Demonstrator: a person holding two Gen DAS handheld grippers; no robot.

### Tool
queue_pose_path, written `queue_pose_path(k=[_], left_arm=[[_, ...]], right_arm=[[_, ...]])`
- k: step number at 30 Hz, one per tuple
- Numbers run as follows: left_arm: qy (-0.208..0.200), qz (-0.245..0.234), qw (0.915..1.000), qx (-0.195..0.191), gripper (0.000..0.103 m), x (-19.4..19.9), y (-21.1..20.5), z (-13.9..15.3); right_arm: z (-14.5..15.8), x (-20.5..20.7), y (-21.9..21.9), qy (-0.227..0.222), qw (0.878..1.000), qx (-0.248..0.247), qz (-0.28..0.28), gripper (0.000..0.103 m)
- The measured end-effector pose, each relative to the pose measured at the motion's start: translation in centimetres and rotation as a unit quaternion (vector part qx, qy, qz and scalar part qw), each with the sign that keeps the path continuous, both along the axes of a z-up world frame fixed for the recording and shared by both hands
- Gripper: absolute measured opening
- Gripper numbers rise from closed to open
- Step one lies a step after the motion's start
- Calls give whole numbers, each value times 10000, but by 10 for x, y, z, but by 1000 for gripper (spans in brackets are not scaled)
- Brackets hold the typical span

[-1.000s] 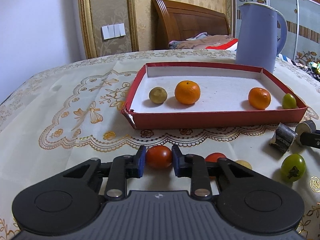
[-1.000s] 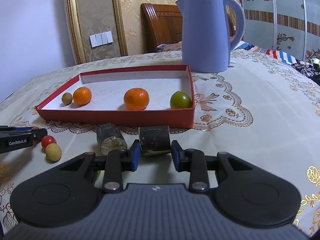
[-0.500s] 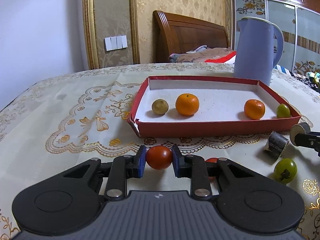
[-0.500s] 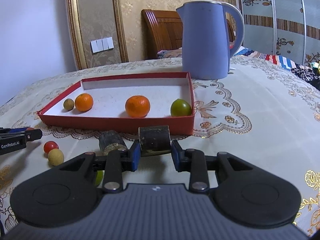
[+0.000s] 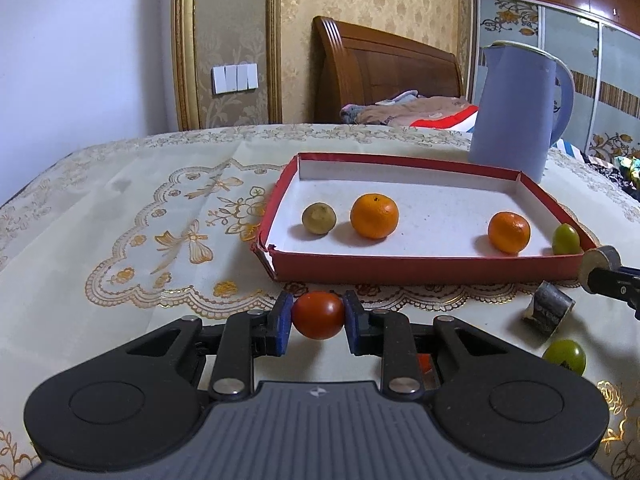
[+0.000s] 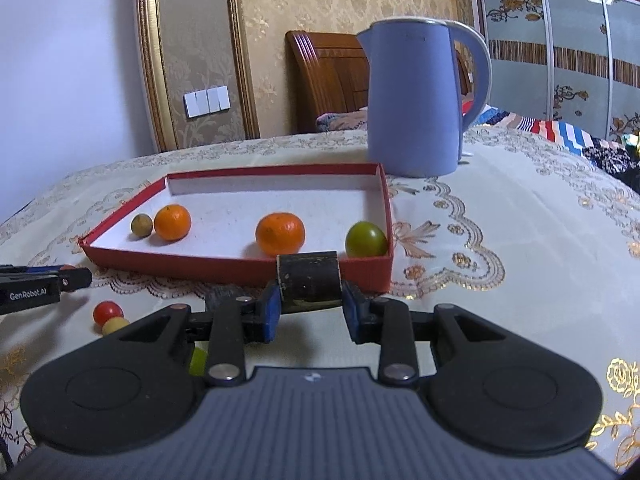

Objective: Organize fruits
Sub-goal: 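Carry the tomato in the left gripper and cylinder in the right into the tray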

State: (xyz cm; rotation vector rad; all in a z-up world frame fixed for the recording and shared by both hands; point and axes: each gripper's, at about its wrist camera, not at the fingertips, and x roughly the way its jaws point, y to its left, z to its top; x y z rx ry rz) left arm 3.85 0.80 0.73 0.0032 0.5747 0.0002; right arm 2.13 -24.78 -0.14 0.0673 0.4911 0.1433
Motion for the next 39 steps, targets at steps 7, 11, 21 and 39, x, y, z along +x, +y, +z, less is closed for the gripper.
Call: queue_pose_path(k=[7,11,21,39], left_arm=[[16,-3,10000,98,26,12,-8,4],[-9,-14,9999,155,26,18,-13,6],[-51,18,9997,217,26,45,-23,16],[344,53,9986,393,26,93,-42,0]], right_arm=[[6,9,6,-77,9999,-80,48,31],[9,15,8,-125,9998,-130,54,31],[9,44,8,-83,9996,-280,-22,31],[0,94,18,121,9981,-593,-97,31]])
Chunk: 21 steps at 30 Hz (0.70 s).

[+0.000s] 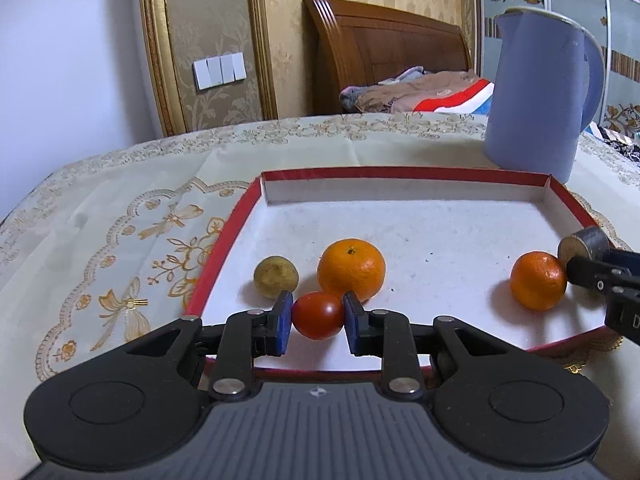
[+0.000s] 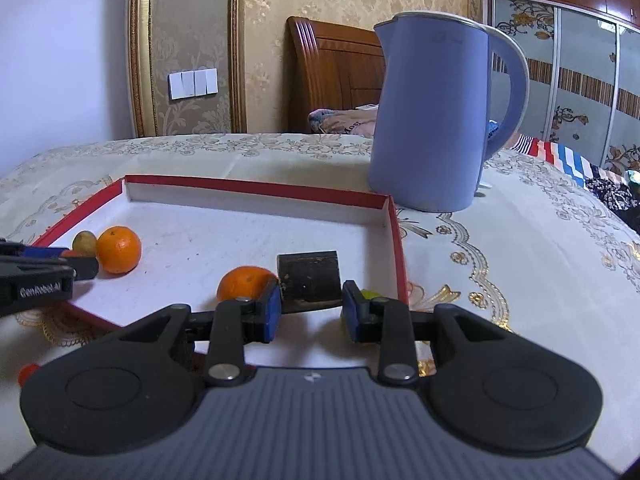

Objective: Organize fruits
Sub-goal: 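Carry the tomato in the left gripper and cylinder in the right into the tray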

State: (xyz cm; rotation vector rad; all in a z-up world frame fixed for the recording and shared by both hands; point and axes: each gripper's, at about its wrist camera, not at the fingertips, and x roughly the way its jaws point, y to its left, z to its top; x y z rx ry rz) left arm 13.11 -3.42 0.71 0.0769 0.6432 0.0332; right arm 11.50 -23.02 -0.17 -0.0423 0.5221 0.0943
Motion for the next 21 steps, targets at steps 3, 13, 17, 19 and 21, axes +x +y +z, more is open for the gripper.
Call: queue_pose_path(k=[3,13,17,19,21], left_arm=[[-1,43,10000,40,27,5,-1,-2],[44,216,9997,110,27,15,0,-8],[39,232,9997,85,26,15,1,-9],[37,231,9997,70,26,15,1,-9],[39,225,9997,43,26,15,2,-9]], right_arm=[[0,10,1,-19,9999,-49,-91,31],[-3,35,5,55,9996,-141,-230,31],[-3,43,6,118,9996,-103,-239,31],[-4,46,8,128,9995,-141,-240,31],[-4,47,9,142,9996,-120,-192,31]])
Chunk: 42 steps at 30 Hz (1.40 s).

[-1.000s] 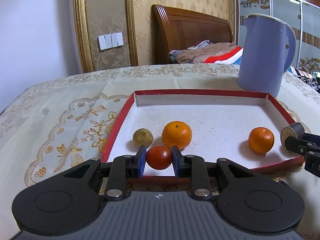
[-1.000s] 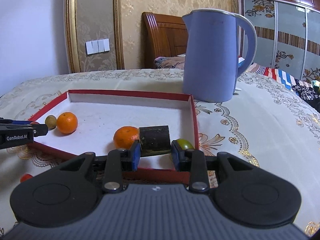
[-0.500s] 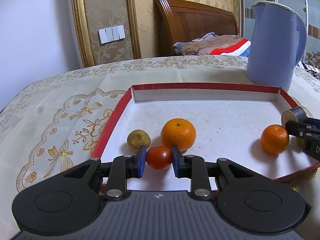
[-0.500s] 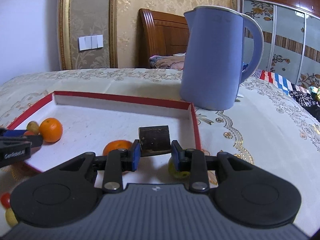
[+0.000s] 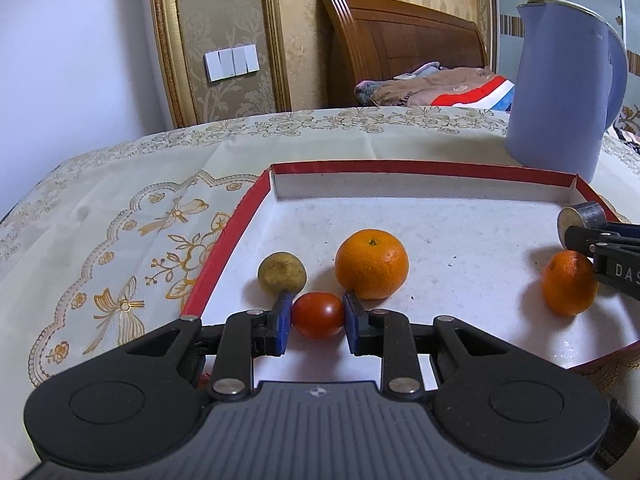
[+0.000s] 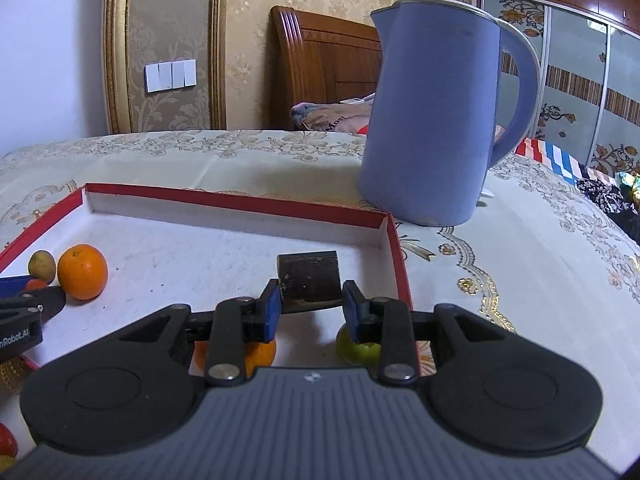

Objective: Organize fruits
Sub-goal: 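Carry the tomato in the left gripper and cylinder in the right into the tray, then open both grippers to release the tomato and cylinder in the tray, then lift both open grippers away from the tray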

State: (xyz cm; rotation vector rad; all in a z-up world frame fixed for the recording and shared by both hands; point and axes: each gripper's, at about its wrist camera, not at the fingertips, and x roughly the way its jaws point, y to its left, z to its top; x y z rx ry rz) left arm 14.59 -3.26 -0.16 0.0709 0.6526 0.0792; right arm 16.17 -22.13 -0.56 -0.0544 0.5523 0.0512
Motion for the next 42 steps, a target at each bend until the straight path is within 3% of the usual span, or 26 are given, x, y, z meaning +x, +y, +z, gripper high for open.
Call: queue_pose_path(k=[4,6,7,8,9,13,15,16,25,26,29,33,42], left_arm=[[7,13,10000,-48,30,0,2,0],[12,48,10000,-68,38,-1,3,0],[5,58,10000,-79,48,-2,4,0],[2,36,9999,-113,58,-3,5,0],[-14,26,9999,-145,61,-3,6,0],[-199,-10,9998,-79,63,-9,4,4],[-264,-24,9996,-66,65,-13,4,6],[-305,-38,9995,-46,65,-15,4,6],[-1062,26,9938,-336,66,-70,27,22],[-1167,35,9926,-338,71,-81,31,23],[-1356,-48,9900,-384,76,-109,40,23],[-1334,-195,9894,-545,76,-119,44,24],[-994,-192,9932,-578,76,-127,47,14]], right_arm=[[-1,0,-1,-24,10000,51,-20,31],[0,-1,-3,-43,10000,82,-23,31],[0,0,-4,-60,9999,82,-41,31],[0,0,-4,-65,9999,100,-55,34],[0,-1,-5,-71,9999,130,-66,42],[3,-6,-7,-228,9995,218,-95,47],[4,-8,-9,-283,9992,266,-134,61],[4,-10,-9,-326,9989,278,-169,63],[15,-50,-24,-790,9949,614,-136,64],[15,-57,-26,-788,9942,722,-78,64],[11,-79,-32,-715,9931,933,50,75],[7,-106,-36,-750,9933,876,117,75],[-9,-137,-52,-175,9950,979,15,81]])
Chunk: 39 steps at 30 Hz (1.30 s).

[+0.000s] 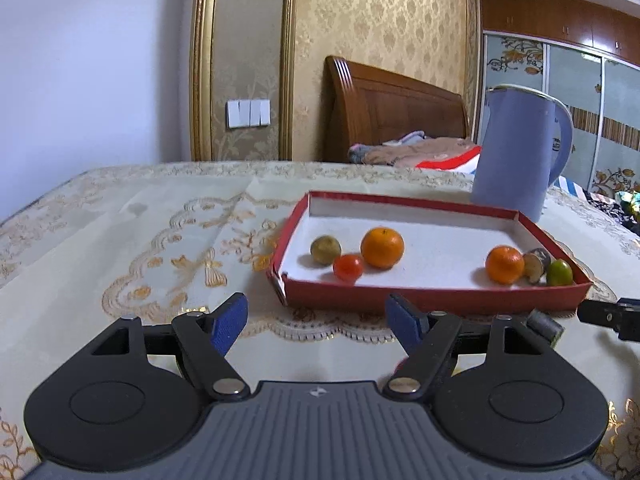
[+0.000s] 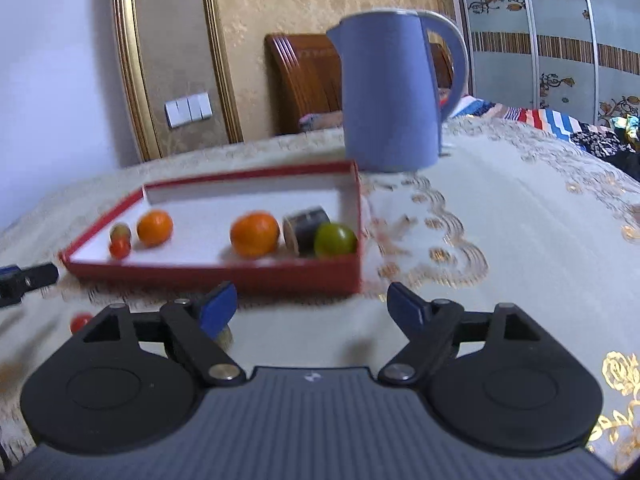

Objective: Organize fruits
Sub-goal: 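Lift both open grippers away from the tray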

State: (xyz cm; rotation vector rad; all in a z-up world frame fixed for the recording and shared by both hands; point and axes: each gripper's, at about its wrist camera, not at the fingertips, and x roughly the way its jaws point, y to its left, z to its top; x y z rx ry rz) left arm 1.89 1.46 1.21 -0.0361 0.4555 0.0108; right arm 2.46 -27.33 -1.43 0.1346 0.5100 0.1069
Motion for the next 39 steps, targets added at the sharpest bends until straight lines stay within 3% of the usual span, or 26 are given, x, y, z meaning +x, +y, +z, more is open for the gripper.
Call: queue_pose_path(k=[17,39], left_arm=[[467,-179,9987,-50,76,0,6,-14],[515,-287,9982,75,76,2,-1,-17]], right_arm=[[-5,-13,-2,227,9995,17,196,86],[-7,-13,4,380,9985,-60,391,89]])
